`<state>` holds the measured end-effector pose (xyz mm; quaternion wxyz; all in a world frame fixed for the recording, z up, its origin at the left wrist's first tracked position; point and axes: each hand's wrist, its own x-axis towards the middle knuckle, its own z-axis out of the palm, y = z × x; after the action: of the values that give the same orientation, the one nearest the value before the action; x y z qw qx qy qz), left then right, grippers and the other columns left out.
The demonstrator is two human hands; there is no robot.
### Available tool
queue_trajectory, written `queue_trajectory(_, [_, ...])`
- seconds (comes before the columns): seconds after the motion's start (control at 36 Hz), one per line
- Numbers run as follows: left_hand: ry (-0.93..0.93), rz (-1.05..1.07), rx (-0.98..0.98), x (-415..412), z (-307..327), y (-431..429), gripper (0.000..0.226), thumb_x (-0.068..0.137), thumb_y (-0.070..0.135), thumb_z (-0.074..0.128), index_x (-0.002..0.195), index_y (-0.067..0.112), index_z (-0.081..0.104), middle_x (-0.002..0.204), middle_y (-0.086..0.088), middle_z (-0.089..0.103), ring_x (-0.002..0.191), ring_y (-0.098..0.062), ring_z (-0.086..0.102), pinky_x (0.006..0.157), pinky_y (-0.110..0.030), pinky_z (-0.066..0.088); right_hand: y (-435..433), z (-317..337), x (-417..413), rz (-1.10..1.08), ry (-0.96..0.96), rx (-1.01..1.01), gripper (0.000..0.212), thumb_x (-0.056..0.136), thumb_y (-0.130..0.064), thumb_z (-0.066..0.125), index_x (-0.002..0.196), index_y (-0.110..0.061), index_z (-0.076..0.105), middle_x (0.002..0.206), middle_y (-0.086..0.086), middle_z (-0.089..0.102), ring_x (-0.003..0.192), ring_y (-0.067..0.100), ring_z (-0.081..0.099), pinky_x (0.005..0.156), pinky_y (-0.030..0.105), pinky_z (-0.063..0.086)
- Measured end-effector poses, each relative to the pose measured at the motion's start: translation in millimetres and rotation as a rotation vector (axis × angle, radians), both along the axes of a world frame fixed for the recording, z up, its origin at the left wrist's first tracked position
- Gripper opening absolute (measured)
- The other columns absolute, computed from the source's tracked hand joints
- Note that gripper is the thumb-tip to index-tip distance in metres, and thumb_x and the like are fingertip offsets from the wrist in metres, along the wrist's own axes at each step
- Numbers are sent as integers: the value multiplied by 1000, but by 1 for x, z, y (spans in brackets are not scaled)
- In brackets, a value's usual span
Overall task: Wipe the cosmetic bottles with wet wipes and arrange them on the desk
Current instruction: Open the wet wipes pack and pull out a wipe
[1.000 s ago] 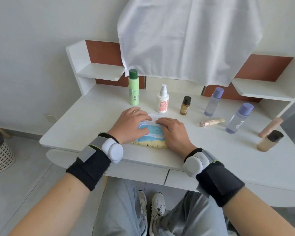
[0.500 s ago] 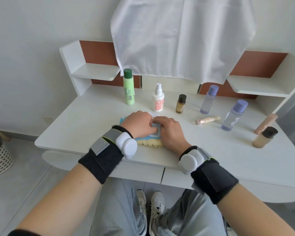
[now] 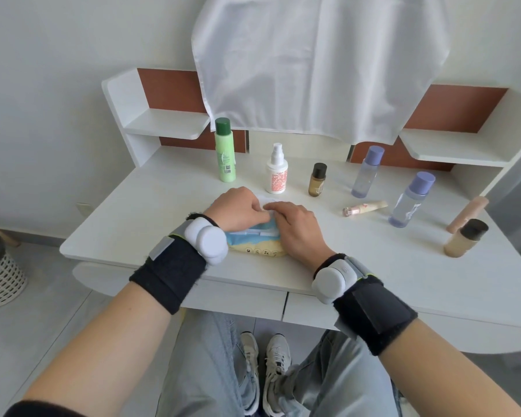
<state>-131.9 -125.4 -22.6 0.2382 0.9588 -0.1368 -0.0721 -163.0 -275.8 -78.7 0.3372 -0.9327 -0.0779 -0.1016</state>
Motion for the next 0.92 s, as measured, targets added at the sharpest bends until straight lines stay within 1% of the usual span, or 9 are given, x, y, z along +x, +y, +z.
queue_trajectory(0.08, [67, -1, -121, 4, 0, 7, 26, 79, 26, 62, 63, 5, 58, 62, -6, 45, 61, -17, 37, 60, -30, 34, 3, 0, -1, -13, -7, -1, 31, 95, -29, 40, 107, -22, 68, 109, 1, 68, 98, 28, 55, 90, 41, 40])
queue_trajectory(0.19, [112, 10, -247, 4, -2, 11, 26, 81, 21, 59, 60, 7, 52, 60, -9, 43, 60, -18, 38, 62, -31, 33, 4, 0, -1, -31, -12, -9, 25, 95, -21, 48, 112, -20, 66, 111, 1, 67, 98, 27, 54, 91, 39, 38])
queue_trajectory(0.28, [119, 71, -401, 4, -3, 16, 30, 82, 18, 56, 54, 10, 49, 51, 1, 44, 55, -15, 39, 58, -27, 33, 4, 1, -3, -37, -16, -20, 27, 94, -19, 49, 116, -19, 65, 106, 3, 67, 97, 27, 54, 89, 37, 36])
queue_trajectory(0.42, [124, 122, -717, 3, -11, 33, 25, 87, 12, 50, 63, 9, 54, 64, -3, 50, 60, -11, 44, 63, -23, 38, 4, 3, -6, -35, -40, -29, 27, 92, -17, 53, 117, -18, 63, 104, 3, 64, 97, 27, 54, 87, 35, 35])
queue_trajectory(0.5, [84, 150, -790, 0, -19, 36, 26, 89, 6, 48, 64, 8, 55, 61, 0, 51, 57, -6, 45, 61, -19, 39, 6, 4, -6, -26, -77, -23, 22, 89, -17, 58, 110, -18, 65, 105, 2, 65, 100, 27, 54, 88, 37, 39])
queue_trajectory(0.56, [50, 164, -839, -2, -24, 36, 22, 86, 9, 50, 65, 7, 55, 62, -2, 50, 57, -6, 44, 60, -20, 38, 8, 4, -7, 1, -158, -33, 16, 86, -18, 61, 99, -18, 69, 101, 0, 68, 103, 29, 54, 89, 44, 44])
queue_trajectory(0.67, [-2, 196, -890, -4, -32, 36, 20, 86, 11, 50, 68, 6, 57, 62, 0, 51, 59, -8, 45, 64, -24, 39, 10, 1, -5, 40, -275, -81, 9, 81, -18, 66, 86, -18, 74, 89, -1, 70, 90, 33, 58, 78, 47, 49])
queue_trajectory(0.75, [-26, 195, -921, -4, -36, 42, 20, 86, 11, 50, 68, 7, 57, 62, 1, 51, 58, -5, 46, 64, -21, 41, 15, 5, -2, 78, -255, -104, 9, 82, -12, 70, 86, -17, 76, 89, 2, 70, 82, 32, 56, 75, 47, 49])
queue_trajectory(0.92, [-35, 198, -966, -6, -39, 38, 25, 91, 4, 48, 68, 8, 56, 59, 7, 52, 58, -3, 48, 62, -13, 43, 16, 25, 2, 175, -190, -205, 13, 86, -19, 70, 96, -20, 77, 95, 5, 67, 89, 29, 56, 78, 37, 44])
